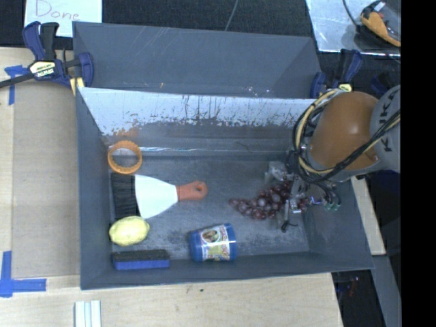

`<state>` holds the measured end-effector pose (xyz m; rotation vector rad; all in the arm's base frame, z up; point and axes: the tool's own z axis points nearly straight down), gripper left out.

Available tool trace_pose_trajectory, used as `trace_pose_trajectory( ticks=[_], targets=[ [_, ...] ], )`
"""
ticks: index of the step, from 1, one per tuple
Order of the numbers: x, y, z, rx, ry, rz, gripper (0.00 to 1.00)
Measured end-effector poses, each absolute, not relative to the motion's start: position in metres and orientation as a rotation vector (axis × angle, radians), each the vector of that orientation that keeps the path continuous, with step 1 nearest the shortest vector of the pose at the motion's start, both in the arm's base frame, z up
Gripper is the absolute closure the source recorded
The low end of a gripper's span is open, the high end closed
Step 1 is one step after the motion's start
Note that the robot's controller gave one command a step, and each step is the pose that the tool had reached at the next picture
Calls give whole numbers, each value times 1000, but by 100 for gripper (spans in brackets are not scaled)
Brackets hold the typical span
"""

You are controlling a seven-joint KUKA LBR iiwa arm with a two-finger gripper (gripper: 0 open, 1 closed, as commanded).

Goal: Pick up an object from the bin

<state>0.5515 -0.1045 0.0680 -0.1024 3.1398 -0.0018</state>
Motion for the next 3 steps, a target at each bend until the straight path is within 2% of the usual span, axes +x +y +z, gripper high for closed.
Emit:
trace_pose_trajectory(
  ticks=[1, 2, 3],
  targets=[
    [563, -111, 116, -183, 3119, 1, 0],
    [554, -104, 80, -127, 3136, 2, 0],
    [561, -131, 71, -3, 3121, -1, 0]
  ],
)
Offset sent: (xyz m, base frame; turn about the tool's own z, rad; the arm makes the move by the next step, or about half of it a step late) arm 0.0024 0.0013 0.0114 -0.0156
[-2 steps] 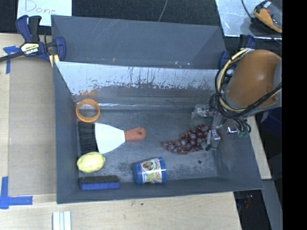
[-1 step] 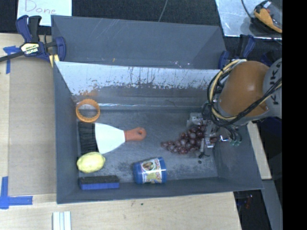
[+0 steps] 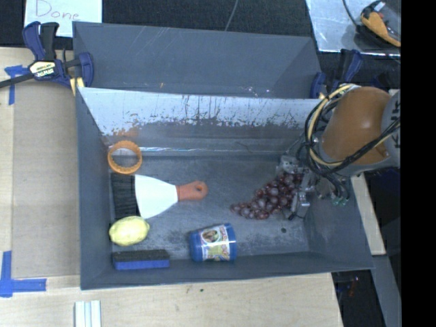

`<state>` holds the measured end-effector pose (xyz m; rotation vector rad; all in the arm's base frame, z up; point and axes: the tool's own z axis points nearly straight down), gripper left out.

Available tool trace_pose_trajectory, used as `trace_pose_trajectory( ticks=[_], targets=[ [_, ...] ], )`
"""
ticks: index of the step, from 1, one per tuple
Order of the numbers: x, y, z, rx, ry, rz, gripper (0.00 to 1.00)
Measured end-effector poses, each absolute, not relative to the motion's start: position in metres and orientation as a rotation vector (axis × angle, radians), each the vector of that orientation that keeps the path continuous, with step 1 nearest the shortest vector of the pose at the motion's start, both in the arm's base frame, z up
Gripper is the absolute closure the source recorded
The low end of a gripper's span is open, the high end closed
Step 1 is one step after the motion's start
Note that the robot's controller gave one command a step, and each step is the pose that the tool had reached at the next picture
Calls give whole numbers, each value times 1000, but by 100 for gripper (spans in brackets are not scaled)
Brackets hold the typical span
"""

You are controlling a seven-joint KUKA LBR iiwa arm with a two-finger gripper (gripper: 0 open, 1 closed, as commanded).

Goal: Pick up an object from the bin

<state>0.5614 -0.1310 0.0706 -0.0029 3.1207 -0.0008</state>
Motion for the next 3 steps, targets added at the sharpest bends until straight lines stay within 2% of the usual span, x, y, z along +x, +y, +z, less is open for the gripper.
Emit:
trace_pose_trajectory(
  ticks=[1, 2, 3],
  targets=[
    [556, -107, 78, -109, 3133, 3, 100],
    [556, -107, 78, -109, 3133, 3, 100],
    [553, -106, 97, -109, 3141, 6, 100]
  ],
)
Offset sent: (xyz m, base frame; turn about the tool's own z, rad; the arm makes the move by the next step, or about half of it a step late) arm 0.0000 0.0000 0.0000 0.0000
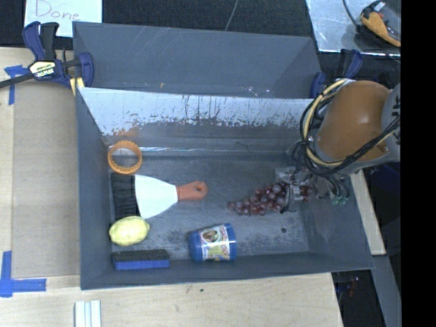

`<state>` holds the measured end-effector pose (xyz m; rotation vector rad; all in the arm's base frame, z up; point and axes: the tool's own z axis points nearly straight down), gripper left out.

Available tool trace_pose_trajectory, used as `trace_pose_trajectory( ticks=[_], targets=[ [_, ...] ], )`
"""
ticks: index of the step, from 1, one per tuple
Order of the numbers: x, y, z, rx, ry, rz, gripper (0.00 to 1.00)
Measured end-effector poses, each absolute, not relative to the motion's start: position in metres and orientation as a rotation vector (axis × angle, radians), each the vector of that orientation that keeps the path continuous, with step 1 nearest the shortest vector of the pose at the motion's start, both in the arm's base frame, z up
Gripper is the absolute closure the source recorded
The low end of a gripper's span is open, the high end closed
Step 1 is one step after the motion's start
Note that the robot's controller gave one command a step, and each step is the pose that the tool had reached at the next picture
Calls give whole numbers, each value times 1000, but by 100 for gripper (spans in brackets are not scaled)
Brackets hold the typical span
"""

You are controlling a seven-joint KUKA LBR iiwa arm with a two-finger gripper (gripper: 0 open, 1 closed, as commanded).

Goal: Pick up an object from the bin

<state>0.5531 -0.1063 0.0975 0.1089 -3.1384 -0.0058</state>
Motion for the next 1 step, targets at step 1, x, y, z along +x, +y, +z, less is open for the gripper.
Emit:
trace_pose_trajectory(
  ticks=[1],
  targets=[
    [556, -107, 128, 107, -3150, -1, 100]
  ],
)
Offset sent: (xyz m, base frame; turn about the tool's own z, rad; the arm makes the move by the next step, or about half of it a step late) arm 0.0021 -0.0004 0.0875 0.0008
